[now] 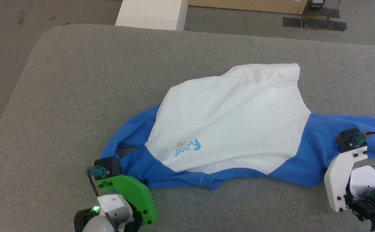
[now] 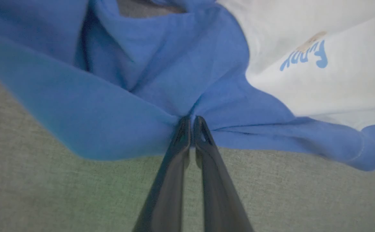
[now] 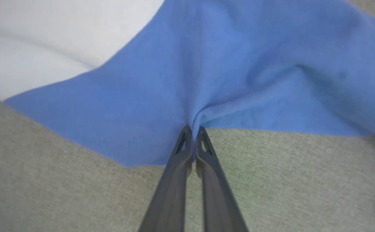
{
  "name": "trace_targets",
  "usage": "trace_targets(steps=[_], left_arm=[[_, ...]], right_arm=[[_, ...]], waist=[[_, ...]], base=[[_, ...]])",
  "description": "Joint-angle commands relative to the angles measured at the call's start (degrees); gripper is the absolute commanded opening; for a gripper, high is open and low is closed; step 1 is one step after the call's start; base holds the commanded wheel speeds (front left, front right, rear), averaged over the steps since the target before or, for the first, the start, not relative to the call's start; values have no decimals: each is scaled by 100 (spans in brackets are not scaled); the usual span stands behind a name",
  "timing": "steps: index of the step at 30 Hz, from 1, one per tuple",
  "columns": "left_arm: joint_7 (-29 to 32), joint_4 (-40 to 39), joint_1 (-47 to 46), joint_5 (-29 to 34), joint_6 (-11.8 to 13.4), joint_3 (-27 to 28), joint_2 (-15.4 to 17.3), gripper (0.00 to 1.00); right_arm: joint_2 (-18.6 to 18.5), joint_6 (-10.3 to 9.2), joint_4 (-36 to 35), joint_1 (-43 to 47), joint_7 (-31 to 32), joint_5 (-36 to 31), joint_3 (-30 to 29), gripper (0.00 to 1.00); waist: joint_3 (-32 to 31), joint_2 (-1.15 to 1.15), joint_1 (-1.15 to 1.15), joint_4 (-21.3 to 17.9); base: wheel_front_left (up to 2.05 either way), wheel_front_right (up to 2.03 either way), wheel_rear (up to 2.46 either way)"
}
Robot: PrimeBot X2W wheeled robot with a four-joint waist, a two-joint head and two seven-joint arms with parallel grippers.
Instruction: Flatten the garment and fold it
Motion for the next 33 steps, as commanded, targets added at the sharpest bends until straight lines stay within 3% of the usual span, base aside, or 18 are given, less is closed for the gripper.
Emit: trace_targets(steps=[1, 12, 19, 25, 33], left_arm=[[-59, 41, 14, -72, -32, 9, -33, 0], [-748, -339, -16, -359, -260, 325, -119, 0], [-833, -1101, -243, -764, -571, 610, -30, 0], [-745, -1565, -1077, -1195, -872, 936, 81, 0], [-556, -1240, -2717, -1374, -1080, 1064, 179, 0]], right_arm=[[-17, -9, 4, 113, -13, 36, -33, 0], [16, -9, -69, 108, -99, 94, -111, 0], [138, -9, -436, -107, -311, 783, -453, 0], [232, -9, -1060, -657, -479, 1751, -846, 0], [505, -9, -1257, -1906, -653, 2598, -1126, 0]], waist=[[-28, 0, 0, 14], [-166, 0, 0, 51], [-522, 0, 0, -22], [-861, 0, 0, -136], [-1128, 0, 0, -330]], base=[[0, 0, 0], [0, 0, 0], [0, 0, 0], [0, 0, 0], [0, 0, 0]])
